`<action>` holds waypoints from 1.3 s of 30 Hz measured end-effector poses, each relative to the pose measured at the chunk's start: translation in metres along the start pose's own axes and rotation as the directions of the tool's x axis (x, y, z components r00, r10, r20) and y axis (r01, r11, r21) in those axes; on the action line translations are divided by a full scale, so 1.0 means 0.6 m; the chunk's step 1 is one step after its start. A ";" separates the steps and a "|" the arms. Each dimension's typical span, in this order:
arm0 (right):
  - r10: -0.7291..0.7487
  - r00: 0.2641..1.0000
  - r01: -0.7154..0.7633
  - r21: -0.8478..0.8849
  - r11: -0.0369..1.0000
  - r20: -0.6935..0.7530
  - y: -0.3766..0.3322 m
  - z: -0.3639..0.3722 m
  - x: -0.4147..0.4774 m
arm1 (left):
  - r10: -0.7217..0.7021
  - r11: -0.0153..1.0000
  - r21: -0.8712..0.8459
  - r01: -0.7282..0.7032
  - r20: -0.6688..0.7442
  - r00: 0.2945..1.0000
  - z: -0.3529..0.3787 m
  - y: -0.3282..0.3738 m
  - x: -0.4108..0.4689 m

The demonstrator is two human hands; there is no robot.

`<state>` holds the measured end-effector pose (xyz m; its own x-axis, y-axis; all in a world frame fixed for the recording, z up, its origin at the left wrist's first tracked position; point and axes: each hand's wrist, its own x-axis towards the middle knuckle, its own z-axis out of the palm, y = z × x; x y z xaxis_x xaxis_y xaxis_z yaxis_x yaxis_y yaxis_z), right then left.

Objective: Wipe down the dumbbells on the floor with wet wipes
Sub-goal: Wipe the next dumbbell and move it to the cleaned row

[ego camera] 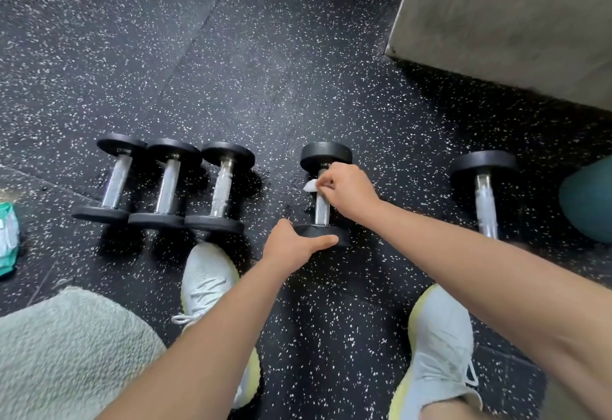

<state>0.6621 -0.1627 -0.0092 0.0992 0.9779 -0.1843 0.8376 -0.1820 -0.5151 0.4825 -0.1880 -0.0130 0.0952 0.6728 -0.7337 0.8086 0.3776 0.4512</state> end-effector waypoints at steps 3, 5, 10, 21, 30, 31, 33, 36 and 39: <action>-0.061 0.997 0.062 -0.025 0.998 0.051 0.004 0.003 -0.031 | -0.031 0.999 -0.012 0.031 0.019 0.999 0.012 0.010 -0.007; -0.143 0.978 0.146 -0.009 0.989 0.154 0.013 0.003 -0.056 | -0.034 0.999 -0.022 0.034 0.036 0.999 0.022 0.009 0.001; -0.162 0.979 0.167 -0.031 0.986 0.121 0.018 -0.010 -0.034 | -0.054 0.998 0.015 0.054 0.029 0.998 0.027 0.022 -0.010; -0.210 0.958 0.229 -0.081 0.970 0.197 0.018 -0.004 -0.053 | -0.014 1.000 -0.005 0.014 -0.009 1.000 0.037 0.022 -0.020; -0.096 0.995 0.098 -0.097 0.990 0.025 0.025 -0.013 -0.025 | 0.020 1.000 -0.004 -0.020 -0.058 0.998 0.055 0.024 -0.028; -0.139 0.987 0.145 -0.084 0.986 0.075 0.024 -0.009 -0.038 | 0.021 1.000 -0.013 -0.022 -0.045 0.999 0.052 0.023 -0.025; -0.194 0.962 0.206 -0.044 0.978 0.190 0.025 -0.004 -0.059 | 0.020 0.998 -0.060 -0.021 -0.019 1.000 0.044 0.017 -0.019; -0.195 0.952 0.207 -0.028 0.978 0.236 0.030 -0.010 -0.053 | 0.004 0.989 -0.149 -0.001 0.018 1.000 0.034 0.008 -0.014; -0.152 0.979 0.160 -0.047 0.986 0.135 0.028 -0.015 -0.033 | -0.004 0.980 -0.196 0.010 0.030 1.000 0.034 0.006 -0.016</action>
<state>0.6793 -0.1840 -0.0067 -0.1025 0.9713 -0.2147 0.8671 -0.0185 -0.4978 0.4963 -0.2062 -0.0147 0.1092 0.6514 -0.7508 0.6797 0.5022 0.5346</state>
